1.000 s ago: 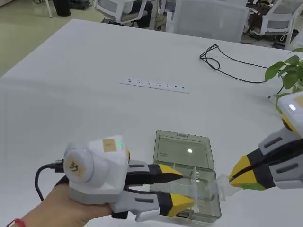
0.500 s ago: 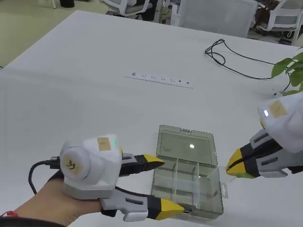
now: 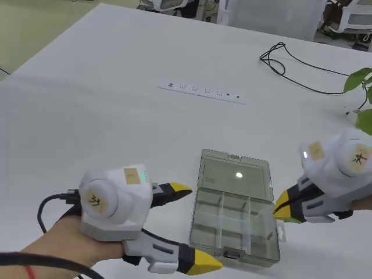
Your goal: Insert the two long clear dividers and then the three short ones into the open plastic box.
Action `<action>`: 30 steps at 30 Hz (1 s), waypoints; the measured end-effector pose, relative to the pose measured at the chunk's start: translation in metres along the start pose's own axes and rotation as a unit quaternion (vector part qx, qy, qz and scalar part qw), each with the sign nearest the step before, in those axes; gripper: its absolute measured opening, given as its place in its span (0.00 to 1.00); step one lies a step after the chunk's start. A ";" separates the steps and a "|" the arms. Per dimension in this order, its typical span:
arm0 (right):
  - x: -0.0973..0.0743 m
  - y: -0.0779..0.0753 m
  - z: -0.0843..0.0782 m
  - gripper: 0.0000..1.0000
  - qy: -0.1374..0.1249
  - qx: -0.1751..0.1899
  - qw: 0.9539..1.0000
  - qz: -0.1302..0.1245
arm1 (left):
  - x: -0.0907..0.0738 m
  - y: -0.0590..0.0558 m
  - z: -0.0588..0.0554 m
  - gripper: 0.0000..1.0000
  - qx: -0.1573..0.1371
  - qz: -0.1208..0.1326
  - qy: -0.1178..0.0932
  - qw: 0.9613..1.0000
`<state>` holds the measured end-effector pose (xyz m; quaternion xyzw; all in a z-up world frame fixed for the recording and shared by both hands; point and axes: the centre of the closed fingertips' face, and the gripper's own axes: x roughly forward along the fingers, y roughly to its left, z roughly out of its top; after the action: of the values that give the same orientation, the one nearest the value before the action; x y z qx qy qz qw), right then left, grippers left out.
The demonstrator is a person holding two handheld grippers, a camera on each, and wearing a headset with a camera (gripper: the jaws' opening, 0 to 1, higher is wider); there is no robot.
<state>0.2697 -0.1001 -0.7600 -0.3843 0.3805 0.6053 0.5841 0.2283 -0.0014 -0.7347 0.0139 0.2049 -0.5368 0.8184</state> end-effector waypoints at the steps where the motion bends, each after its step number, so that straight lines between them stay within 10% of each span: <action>1: 0.001 0.000 0.000 0.02 0.002 -0.001 1.000 0.002 | 0.000 0.000 0.000 0.84 -0.001 0.001 -0.001 1.000; 30: 0.013 -0.003 -0.007 0.02 0.004 0.011 1.000 0.009 | 0.002 -0.003 0.005 0.82 -0.005 -0.002 -0.010 1.000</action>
<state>0.2725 -0.1015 -0.7747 -0.3773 0.3928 0.6045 0.5813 0.2273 -0.0056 -0.7301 0.0042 0.1997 -0.5376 0.8192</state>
